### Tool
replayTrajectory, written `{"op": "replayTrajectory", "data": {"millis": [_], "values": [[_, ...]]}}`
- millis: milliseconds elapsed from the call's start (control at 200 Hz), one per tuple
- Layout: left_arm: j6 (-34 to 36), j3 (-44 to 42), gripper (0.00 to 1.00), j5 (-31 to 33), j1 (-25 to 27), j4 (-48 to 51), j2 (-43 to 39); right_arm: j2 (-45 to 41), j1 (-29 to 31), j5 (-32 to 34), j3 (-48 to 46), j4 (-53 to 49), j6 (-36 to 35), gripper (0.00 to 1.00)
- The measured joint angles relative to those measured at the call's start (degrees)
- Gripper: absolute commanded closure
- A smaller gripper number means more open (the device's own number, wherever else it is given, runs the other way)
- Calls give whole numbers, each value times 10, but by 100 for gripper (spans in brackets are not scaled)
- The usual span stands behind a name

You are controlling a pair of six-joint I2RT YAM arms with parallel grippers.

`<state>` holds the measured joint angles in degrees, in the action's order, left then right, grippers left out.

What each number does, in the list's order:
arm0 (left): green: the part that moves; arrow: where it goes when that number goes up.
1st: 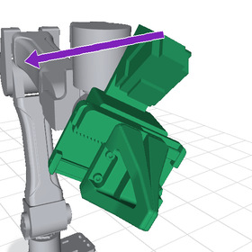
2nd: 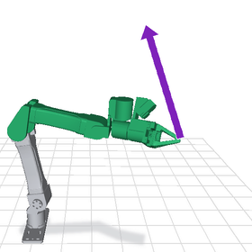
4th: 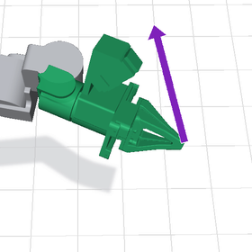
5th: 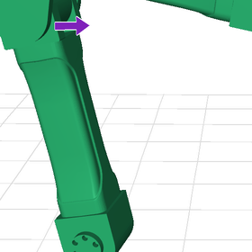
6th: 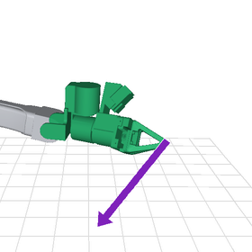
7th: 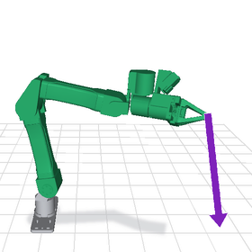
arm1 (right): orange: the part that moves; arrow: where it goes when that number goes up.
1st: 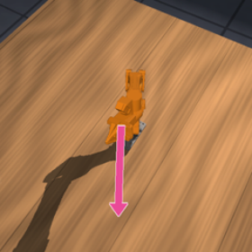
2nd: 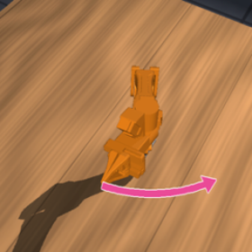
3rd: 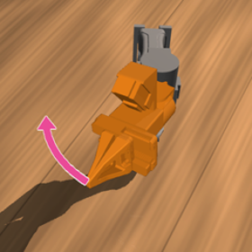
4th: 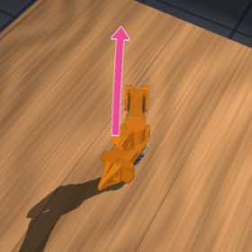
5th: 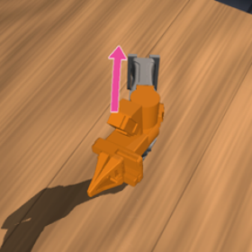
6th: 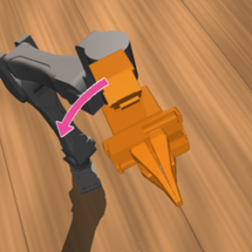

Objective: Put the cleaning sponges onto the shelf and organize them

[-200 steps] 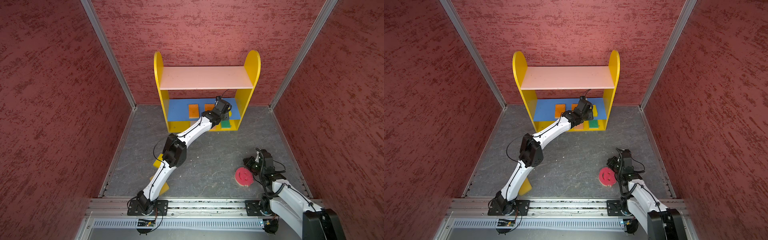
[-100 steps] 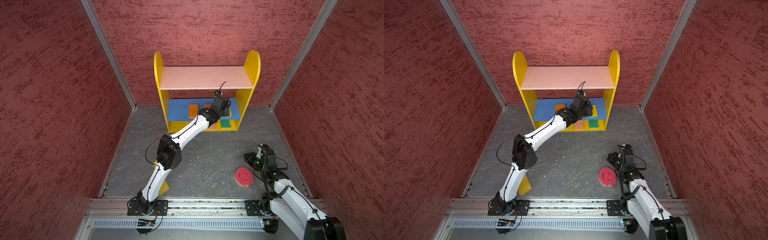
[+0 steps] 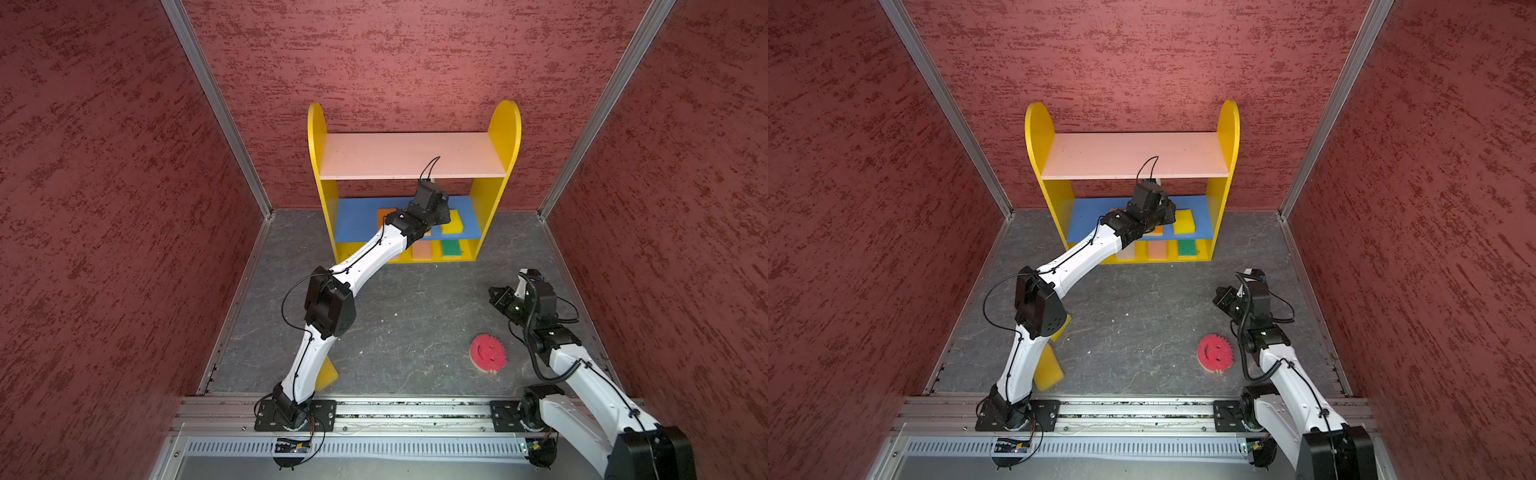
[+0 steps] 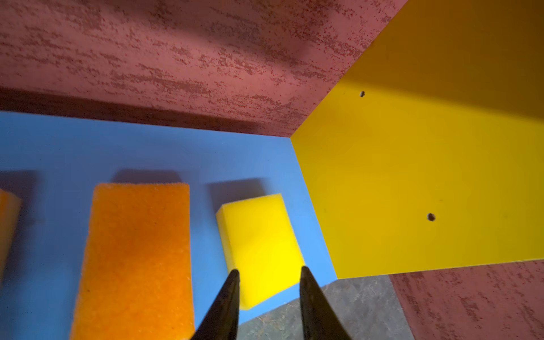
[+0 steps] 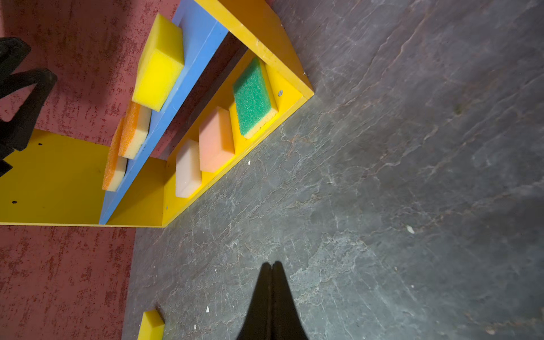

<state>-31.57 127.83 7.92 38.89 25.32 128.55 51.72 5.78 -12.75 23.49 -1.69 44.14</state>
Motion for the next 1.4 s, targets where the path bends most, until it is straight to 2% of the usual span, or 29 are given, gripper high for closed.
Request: {"op": "replayTrajectory", "data": {"millis": [461, 912, 1398], "values": [[-27, 7, 58, -49, -16, -32, 75, 39, 0, 0, -20, 11, 4, 100], [-38, 81, 57, -51, -16, -45, 118, 73, 0, -2, -39, 37, 5, 100], [-47, 91, 56, -51, -16, -43, 137, 116, 0, -8, -42, 64, 4, 100]]}}
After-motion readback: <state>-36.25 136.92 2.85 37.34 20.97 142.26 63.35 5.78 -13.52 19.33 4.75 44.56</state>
